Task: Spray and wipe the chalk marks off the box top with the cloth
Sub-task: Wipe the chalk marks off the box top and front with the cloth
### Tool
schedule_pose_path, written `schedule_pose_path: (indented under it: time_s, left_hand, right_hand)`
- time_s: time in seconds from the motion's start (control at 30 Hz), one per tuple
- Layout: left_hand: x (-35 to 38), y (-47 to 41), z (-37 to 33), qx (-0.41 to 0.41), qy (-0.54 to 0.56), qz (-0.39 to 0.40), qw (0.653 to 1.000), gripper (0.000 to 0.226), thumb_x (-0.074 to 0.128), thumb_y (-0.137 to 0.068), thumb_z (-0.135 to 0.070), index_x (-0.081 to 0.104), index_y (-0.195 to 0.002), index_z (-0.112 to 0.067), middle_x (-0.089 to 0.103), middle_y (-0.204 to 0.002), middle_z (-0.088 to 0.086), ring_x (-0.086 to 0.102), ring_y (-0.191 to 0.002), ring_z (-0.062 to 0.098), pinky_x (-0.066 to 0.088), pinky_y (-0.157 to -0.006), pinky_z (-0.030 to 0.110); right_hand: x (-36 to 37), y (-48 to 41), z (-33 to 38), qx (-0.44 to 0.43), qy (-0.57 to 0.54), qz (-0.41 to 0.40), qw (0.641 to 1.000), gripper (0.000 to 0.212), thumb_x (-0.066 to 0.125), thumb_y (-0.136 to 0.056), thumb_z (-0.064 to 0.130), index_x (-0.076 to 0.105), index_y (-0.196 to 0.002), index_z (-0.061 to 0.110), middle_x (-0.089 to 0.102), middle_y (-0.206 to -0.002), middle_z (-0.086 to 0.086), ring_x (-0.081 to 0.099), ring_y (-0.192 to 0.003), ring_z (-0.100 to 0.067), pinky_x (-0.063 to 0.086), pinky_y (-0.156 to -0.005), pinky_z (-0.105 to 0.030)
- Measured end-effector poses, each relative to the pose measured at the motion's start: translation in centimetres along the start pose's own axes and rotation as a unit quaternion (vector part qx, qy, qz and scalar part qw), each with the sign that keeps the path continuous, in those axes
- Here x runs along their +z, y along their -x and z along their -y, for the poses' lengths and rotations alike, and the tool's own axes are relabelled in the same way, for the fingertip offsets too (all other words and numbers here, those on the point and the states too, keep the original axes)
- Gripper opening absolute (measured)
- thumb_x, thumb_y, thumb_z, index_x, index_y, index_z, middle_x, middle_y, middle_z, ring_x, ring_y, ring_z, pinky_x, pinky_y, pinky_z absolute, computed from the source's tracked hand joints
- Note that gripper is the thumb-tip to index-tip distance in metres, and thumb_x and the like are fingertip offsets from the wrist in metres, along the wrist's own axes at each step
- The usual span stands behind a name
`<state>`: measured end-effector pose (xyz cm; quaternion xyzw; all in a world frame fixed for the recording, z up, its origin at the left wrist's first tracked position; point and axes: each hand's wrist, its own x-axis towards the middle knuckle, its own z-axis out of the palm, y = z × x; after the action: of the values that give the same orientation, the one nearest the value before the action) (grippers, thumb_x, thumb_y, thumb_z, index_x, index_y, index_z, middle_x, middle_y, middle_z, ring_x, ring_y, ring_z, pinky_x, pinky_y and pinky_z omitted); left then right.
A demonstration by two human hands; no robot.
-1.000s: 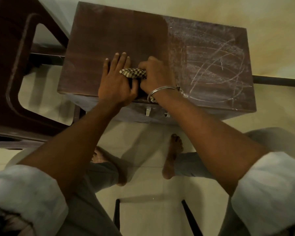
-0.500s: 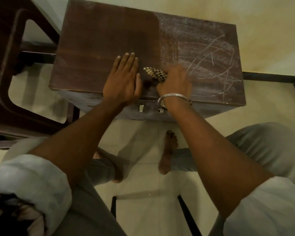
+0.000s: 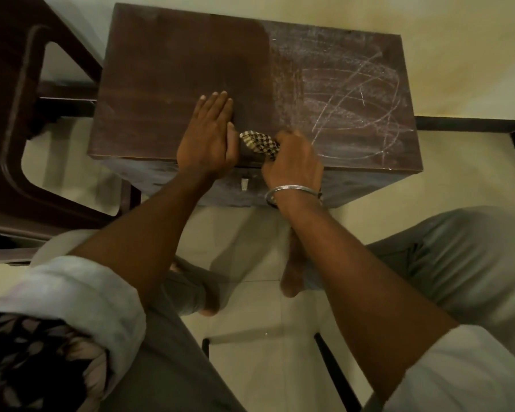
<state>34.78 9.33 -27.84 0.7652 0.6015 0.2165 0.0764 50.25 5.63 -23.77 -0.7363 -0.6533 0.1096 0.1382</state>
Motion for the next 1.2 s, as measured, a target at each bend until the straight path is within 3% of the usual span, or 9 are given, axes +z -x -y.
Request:
schedule_pose_path:
  time_s: [0.2, 0.33, 0.47, 0.57, 0.67, 0.83, 0.93, 1.07, 1.2]
  left_hand:
    - [0.0, -0.4, 0.0, -0.036, 0.045, 0.004, 0.998, 0.056, 0.024, -0.098, -0.020, 0.043, -0.143, 0.006, 0.039, -0.153, 0.021, 0.032, -0.146, 0.029, 0.010, -0.125, 0.034]
    - [0.6, -0.3, 0.0, -0.006, 0.014, -0.021, 1.000, 0.052, 0.029, -0.100, -0.021, 0.051, -0.136, 0.009, 0.048, -0.146, 0.025, 0.040, -0.141, 0.034, 0.019, -0.123, 0.042]
    - [0.5, -0.5, -0.2, 0.000, -0.035, 0.035, 0.999, 0.061, 0.020, -0.100, -0.030, 0.038, -0.147, 0.005, 0.033, -0.157, 0.021, 0.025, -0.149, 0.032, 0.014, -0.124, 0.044]
    - [0.9, -0.5, -1.1, 0.043, -0.075, 0.082, 0.993, 0.069, 0.013, -0.098, -0.036, 0.029, -0.151, 0.005, 0.023, -0.161, 0.022, 0.016, -0.152, 0.032, 0.009, -0.125, 0.045]
    - [2.0, -0.1, -2.3, 0.113, -0.093, 0.117, 0.982, 0.081, 0.006, -0.095, -0.049, 0.023, -0.153, 0.006, 0.017, -0.162, 0.023, 0.011, -0.152, 0.034, 0.006, -0.125, 0.048]
    - [2.2, -1.3, -3.3, 0.031, -0.089, 0.120, 0.988, 0.076, 0.010, -0.096, -0.046, 0.015, -0.155, 0.002, 0.009, -0.164, 0.020, 0.004, -0.154, 0.029, 0.001, -0.124, 0.050]
    - [2.4, -1.8, -3.5, 0.027, -0.091, 0.125, 0.988, 0.072, 0.012, -0.096, -0.041, 0.013, -0.156, -0.001, 0.006, -0.165, 0.017, 0.002, -0.154, 0.028, 0.000, -0.123, 0.053]
    - [2.3, -2.0, -3.1, 0.029, -0.086, 0.138, 0.986, 0.077, 0.007, -0.093, -0.044, 0.010, -0.156, 0.000, 0.004, -0.165, 0.017, 0.000, -0.154, 0.027, 0.000, -0.123, 0.052]
    - [2.5, -2.8, -2.8, 0.034, -0.079, 0.138, 0.987, 0.077, 0.007, -0.093, -0.044, 0.010, -0.156, 0.000, 0.005, -0.165, 0.017, 0.000, -0.154, 0.027, 0.001, -0.124, 0.051]
  right_hand:
    - [0.9, 1.9, 3.4, -0.106, -0.049, 0.060, 0.991, 0.019, 0.066, -0.081, 0.021, 0.061, -0.098, 0.016, 0.056, -0.104, -0.007, 0.060, -0.090, -0.028, 0.047, -0.067, -0.038]
    - [-0.4, 0.8, -0.4, -0.061, 0.004, 0.050, 0.997, 0.025, 0.064, -0.079, 0.020, 0.062, -0.105, 0.020, 0.057, -0.110, -0.007, 0.060, -0.097, -0.029, 0.046, -0.070, -0.035]
    - [-1.9, 0.2, -3.7, 0.026, 0.011, 0.005, 1.000, 0.028, 0.063, -0.084, 0.021, 0.064, -0.112, 0.020, 0.058, -0.111, -0.007, 0.060, -0.100, -0.028, 0.045, -0.074, -0.033]
    - [-1.3, 0.4, -2.5, 0.009, 0.016, 0.005, 1.000, 0.031, 0.064, -0.083, 0.019, 0.063, -0.113, 0.019, 0.057, -0.114, -0.007, 0.059, -0.102, -0.027, 0.048, -0.079, -0.037]
    - [-0.6, 0.2, -1.5, -0.045, 0.021, 0.027, 0.998, 0.024, 0.065, -0.080, 0.019, 0.063, -0.104, 0.018, 0.058, -0.112, -0.007, 0.059, -0.097, -0.027, 0.048, -0.072, -0.035]
    - [-1.3, -4.2, -1.7, -0.058, 0.025, 0.029, 0.998, 0.026, 0.063, -0.082, 0.015, 0.065, -0.107, 0.022, 0.058, -0.114, -0.004, 0.057, -0.103, -0.024, 0.047, -0.076, -0.034]
    - [-1.6, -6.7, -1.5, -0.065, 0.047, 0.029, 0.996, 0.030, 0.065, -0.082, 0.013, 0.065, -0.110, 0.024, 0.057, -0.117, -0.004, 0.057, -0.107, -0.025, 0.047, -0.079, -0.034]
    - [-1.6, -5.4, -2.8, -0.095, 0.067, 0.032, 0.993, 0.034, 0.067, -0.078, 0.010, 0.065, -0.109, 0.025, 0.057, -0.117, -0.003, 0.058, -0.103, -0.024, 0.043, -0.072, -0.029]
    - [-1.3, -7.2, -3.0, -0.104, 0.054, 0.042, 0.992, 0.033, 0.066, -0.078, 0.013, 0.065, -0.109, 0.025, 0.058, -0.115, -0.003, 0.058, -0.104, -0.026, 0.048, -0.075, -0.034]
